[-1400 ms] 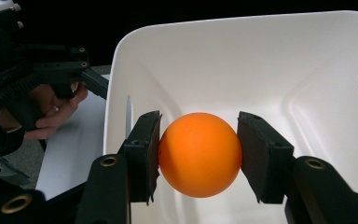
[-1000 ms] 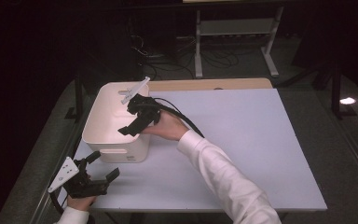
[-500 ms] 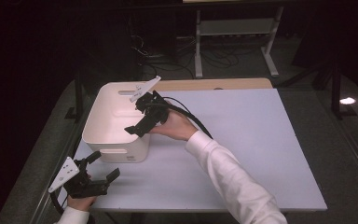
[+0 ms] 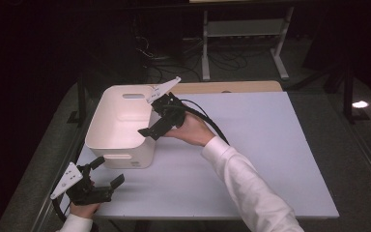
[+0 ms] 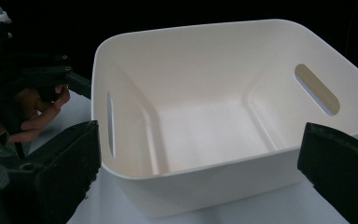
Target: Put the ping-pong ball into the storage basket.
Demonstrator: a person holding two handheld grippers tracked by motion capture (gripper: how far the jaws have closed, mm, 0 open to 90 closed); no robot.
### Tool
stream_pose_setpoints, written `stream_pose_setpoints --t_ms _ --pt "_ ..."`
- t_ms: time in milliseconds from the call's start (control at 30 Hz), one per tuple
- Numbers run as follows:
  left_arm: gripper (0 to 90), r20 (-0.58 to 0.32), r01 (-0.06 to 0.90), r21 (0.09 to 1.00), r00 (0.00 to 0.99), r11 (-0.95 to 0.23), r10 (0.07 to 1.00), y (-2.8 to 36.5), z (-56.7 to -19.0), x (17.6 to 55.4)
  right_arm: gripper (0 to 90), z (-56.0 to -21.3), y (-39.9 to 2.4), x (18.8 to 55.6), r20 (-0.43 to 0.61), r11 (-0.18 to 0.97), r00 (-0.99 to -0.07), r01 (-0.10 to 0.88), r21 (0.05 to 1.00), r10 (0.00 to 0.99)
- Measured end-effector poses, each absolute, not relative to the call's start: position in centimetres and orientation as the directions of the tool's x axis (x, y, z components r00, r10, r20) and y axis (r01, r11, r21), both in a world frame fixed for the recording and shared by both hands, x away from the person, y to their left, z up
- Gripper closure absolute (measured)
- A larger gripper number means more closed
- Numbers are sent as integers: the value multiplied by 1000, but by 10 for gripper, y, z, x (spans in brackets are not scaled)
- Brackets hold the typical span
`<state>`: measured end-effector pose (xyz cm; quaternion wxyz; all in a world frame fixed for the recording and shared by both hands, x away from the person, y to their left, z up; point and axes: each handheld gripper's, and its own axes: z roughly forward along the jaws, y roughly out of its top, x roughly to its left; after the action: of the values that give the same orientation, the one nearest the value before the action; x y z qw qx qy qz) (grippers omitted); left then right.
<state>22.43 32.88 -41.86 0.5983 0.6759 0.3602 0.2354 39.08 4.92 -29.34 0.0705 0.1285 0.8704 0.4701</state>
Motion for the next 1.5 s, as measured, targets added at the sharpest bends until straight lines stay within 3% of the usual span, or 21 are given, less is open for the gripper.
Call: stream_pose_setpoints --t_ms 1100,1500 --pt "0 -117 208 978 637 -24 762 326 -419 227 0 -306 -26 376 11 453 -930 190 871 368" --pt "0 -123 212 977 635 -19 763 326 -418 227 0 -316 -54 368 61 427 -911 248 870 407"
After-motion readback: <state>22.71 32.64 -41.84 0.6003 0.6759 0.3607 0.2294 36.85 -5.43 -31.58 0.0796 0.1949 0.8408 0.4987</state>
